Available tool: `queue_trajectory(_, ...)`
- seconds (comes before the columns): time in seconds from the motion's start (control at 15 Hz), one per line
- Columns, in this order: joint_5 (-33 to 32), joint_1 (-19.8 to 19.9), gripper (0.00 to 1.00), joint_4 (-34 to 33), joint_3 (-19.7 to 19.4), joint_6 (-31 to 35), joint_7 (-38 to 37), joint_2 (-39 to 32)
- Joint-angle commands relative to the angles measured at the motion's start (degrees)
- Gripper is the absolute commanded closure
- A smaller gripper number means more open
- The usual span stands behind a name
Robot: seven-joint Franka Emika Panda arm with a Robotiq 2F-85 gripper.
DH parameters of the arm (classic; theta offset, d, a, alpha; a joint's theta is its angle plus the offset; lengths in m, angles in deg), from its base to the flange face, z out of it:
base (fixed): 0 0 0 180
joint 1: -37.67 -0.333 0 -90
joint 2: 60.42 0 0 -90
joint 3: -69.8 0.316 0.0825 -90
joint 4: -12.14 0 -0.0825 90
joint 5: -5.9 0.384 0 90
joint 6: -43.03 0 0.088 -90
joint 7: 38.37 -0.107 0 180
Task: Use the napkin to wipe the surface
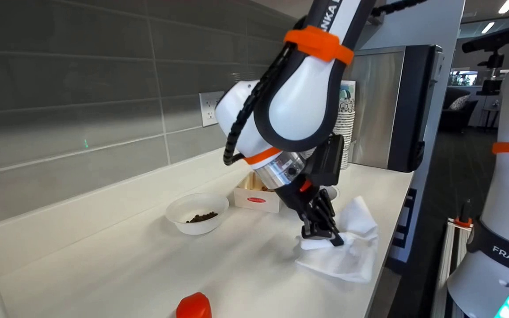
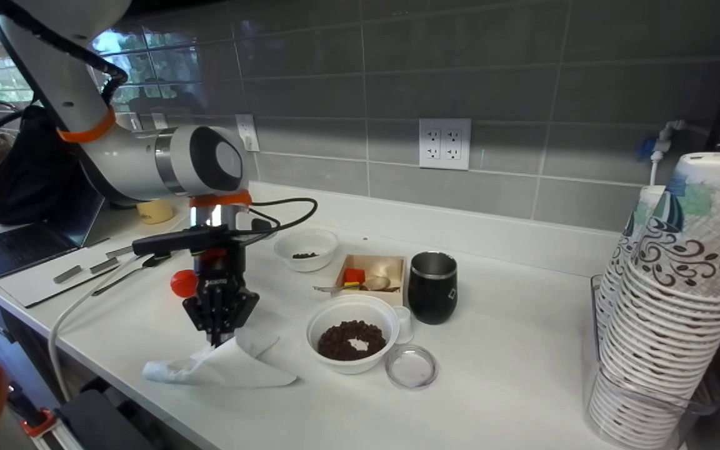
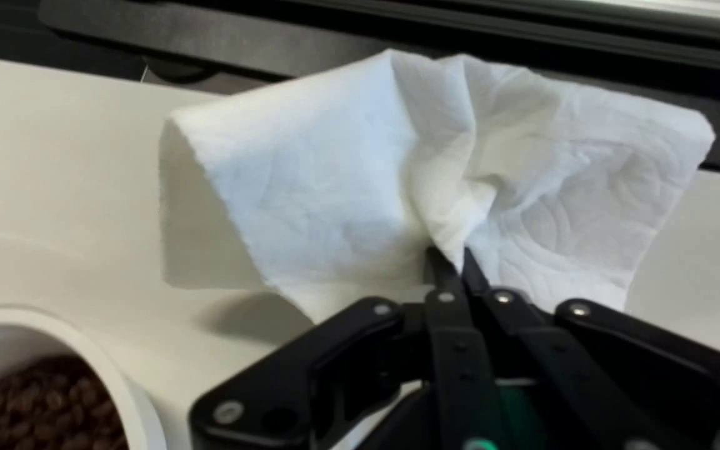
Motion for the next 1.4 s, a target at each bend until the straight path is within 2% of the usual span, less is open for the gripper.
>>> queue_trajectory(0.0,-0.87,-2.14,0.99,-1.13,2.5,2.76,-1.18,6.09)
queue_trajectory(0.33,-7.12,-3.68,0.99,-5.53,6.19,4.56,-2.12,9.79)
queue_trajectory(0.47,-10.63,-3.74,0.99,-7.17,7.23,7.71,-1.82,9.41)
queue_trajectory(0.67,-15.09,-3.53,0.99,-9.62,7.98,16.96,-1.35,6.56)
queue_trajectory(1.07,-17.64,-4.16,0.99,-12.21,7.98,37.65,3.97,0.97)
queue_trajectory(1.33,-21.44,-3.02,0.99,-14.07,7.17,50.71,6.14,-4.66)
